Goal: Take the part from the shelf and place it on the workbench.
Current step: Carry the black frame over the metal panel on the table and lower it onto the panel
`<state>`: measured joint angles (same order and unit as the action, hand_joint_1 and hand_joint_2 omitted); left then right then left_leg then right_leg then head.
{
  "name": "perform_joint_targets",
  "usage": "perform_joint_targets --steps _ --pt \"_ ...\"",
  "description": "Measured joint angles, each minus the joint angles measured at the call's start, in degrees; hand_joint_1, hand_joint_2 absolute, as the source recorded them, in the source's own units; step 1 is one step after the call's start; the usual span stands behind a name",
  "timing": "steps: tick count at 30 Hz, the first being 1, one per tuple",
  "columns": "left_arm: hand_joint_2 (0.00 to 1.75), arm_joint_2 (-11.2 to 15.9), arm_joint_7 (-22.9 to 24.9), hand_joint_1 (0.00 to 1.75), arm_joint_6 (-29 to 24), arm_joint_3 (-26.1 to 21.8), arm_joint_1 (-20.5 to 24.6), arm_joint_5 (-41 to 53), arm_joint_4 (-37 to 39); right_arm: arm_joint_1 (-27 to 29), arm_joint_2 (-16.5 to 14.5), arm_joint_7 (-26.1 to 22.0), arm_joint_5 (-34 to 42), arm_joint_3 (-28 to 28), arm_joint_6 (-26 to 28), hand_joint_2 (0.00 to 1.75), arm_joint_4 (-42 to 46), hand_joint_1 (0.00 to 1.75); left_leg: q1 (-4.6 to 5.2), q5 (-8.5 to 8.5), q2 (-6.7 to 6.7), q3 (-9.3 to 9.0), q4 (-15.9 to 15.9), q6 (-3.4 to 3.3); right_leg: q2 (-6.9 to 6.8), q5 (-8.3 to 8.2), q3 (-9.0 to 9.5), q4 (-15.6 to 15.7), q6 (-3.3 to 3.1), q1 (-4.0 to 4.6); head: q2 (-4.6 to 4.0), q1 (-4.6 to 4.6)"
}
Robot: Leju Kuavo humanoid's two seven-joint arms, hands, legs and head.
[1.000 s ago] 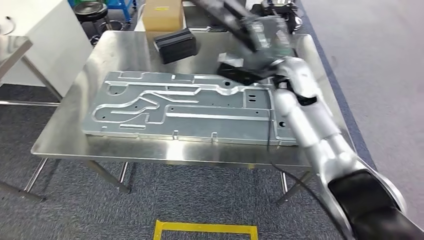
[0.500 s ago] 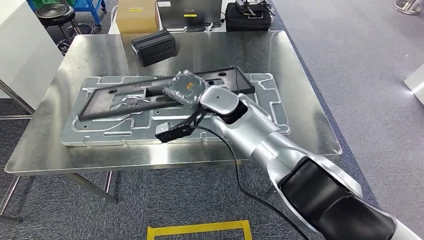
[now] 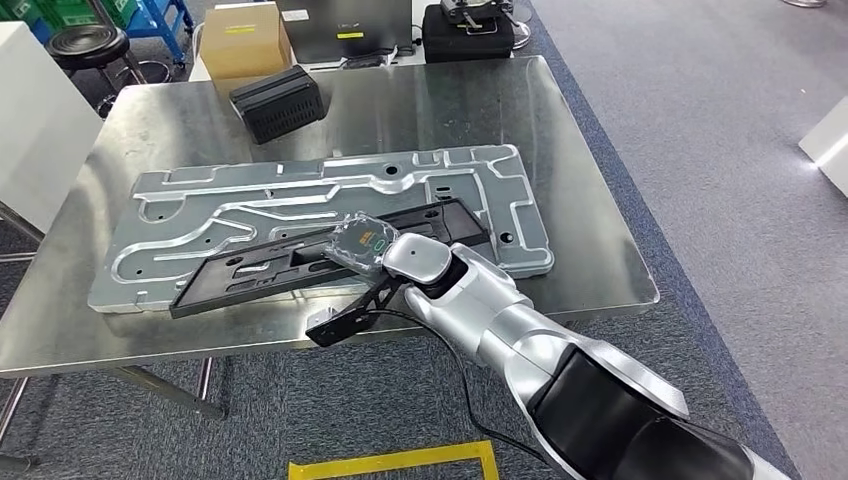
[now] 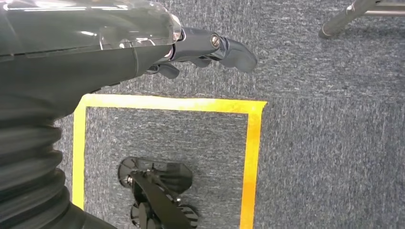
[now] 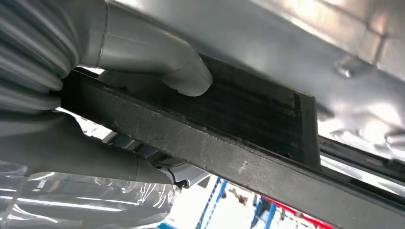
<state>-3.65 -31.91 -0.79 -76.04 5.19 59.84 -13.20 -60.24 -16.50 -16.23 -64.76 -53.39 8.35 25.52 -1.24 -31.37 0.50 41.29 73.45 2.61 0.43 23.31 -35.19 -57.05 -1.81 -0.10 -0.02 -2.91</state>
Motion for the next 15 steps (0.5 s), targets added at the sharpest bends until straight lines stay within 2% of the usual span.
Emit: perform_joint_targets --steps 2,3,4,5,8,9,11,13,14,15 --pt "1.75 0.03 0.00 0.00 0.00 0.00 -0.03 0.00 0.00 0.10 -0.16 0.02 0.02 -0.06 0.01 1.75 -0.39 1.75 -0.10 4.25 -0.02 -3.10 -7.33 -0.06 0.38 0.43 0.04 -0.56 0.31 -0.07 0.00 0.00" --pt "1.75 0.05 0.00 0.00 0.00 0.01 -0.01 0.00 0.00 0.07 -0.24 0.02 0.03 -0.06 0.02 1.75 -0.54 1.75 -0.03 5.77 -0.08 -4.88 -11.10 -0.22 0.55 0.67 -0.01 -0.93 0.56 0.02 0.00 0.00" --pt "1.75 0.07 0.00 0.00 -0.01 0.01 0.03 0.00 0.01 0.06 -0.31 0.02 0.04 -0.06 0.02 1.75 -0.66 1.75 0.04 6.61 -0.14 -6.09 -13.67 -0.51 0.69 0.84 -0.09 -1.22 0.81 0.11 0.00 0.00" --pt "1.75 0.07 0.00 0.00 -0.01 0.01 0.06 0.00 0.01 0.05 -0.37 0.02 0.04 -0.06 0.02 1.75 -0.79 1.75 0.13 6.72 -0.22 -6.61 -14.77 -0.85 0.78 0.95 -0.18 -1.40 1.07 0.21 0.00 0.01" --pt "1.75 0.05 -0.04 0.00 0.00 0.01 0.07 -0.09 0.04 0.06 -0.42 0.12 0.26 -0.08 -0.08 1.75 -1.24 1.75 0.09 6.78 -0.26 -6.63 -14.91 -1.96 0.79 1.20 -0.28 -1.66 1.83 0.26 0.00 0.02" --pt "1.75 0.05 -0.14 0.00 0.03 0.00 0.09 -0.18 0.05 0.07 -0.41 0.27 0.45 -0.09 -0.11 1.75 -1.38 1.75 0.00 6.89 -0.22 -6.66 -15.04 -2.33 0.65 1.86 -0.63 -2.49 2.12 0.22 0.00 0.01" --pt "1.75 0.05 -0.53 0.00 0.13 -0.01 0.11 -0.43 0.07 0.32 -0.19 0.85 1.04 -0.10 -0.02 1.75 -1.73 1.75 -0.07 7.02 -0.12 -6.69 -15.22 -2.88 0.32 4.93 -3.01 -7.76 2.68 0.04 0.00 0.01" --pt "1.75 0.11 -0.86 0.00 -0.08 -0.02 0.06 -0.38 0.07 1.20 0.50 1.48 1.84 -0.09 0.55 0.87 -2.30 0.87 0.03 6.98 -0.11 -6.67 -15.21 -3.11 0.14 8.18 -6.72 -15.50 3.02 -0.12 0.00 0.01" --pt "1.75 0.15 -0.99 0.00 -0.32 -0.02 0.03 -0.19 0.07 1.83 1.00 1.72 2.33 -0.07 1.06 0.44 -2.60 0.44 0.08 6.95 -0.13 -6.68 -15.19 -3.16 0.09 8.60 -7.85 -17.70 3.05 -0.17 0.00 0.02" --pt "1.75 0.18 -1.15 0.00 -0.61 -0.02 0.01 0.03 0.07 2.45 1.57 1.85 2.79 -0.02 1.63 0.00 -2.88 0.00 0.15 6.94 -0.18 -6.72 -15.18 -3.18 0.05 7.90 -7.93 -17.69 2.97 -0.17 0.00 0.01"
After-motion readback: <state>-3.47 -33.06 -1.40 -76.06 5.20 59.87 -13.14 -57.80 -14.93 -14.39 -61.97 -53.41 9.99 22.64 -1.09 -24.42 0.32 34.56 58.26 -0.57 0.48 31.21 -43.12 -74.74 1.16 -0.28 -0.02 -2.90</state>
